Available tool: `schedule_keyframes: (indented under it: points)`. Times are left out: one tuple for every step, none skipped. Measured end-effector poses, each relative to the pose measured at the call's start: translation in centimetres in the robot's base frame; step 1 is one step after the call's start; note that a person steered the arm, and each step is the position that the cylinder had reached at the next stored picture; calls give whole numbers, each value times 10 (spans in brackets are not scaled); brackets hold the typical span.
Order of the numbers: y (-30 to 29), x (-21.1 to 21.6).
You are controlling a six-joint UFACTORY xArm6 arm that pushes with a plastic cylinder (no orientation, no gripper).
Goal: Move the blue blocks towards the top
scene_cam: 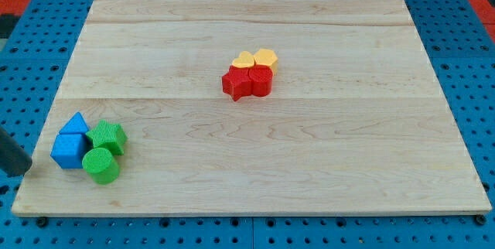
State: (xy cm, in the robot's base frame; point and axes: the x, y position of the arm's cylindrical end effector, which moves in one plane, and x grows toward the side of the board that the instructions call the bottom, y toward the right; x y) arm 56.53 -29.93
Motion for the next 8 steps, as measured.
schedule_keyframes:
  points:
    - [13, 0]
    - [15, 0]
    - [18, -4]
    - [18, -39]
    - [13, -36]
    - [8, -7]
    - [13, 10]
    - [27, 11]
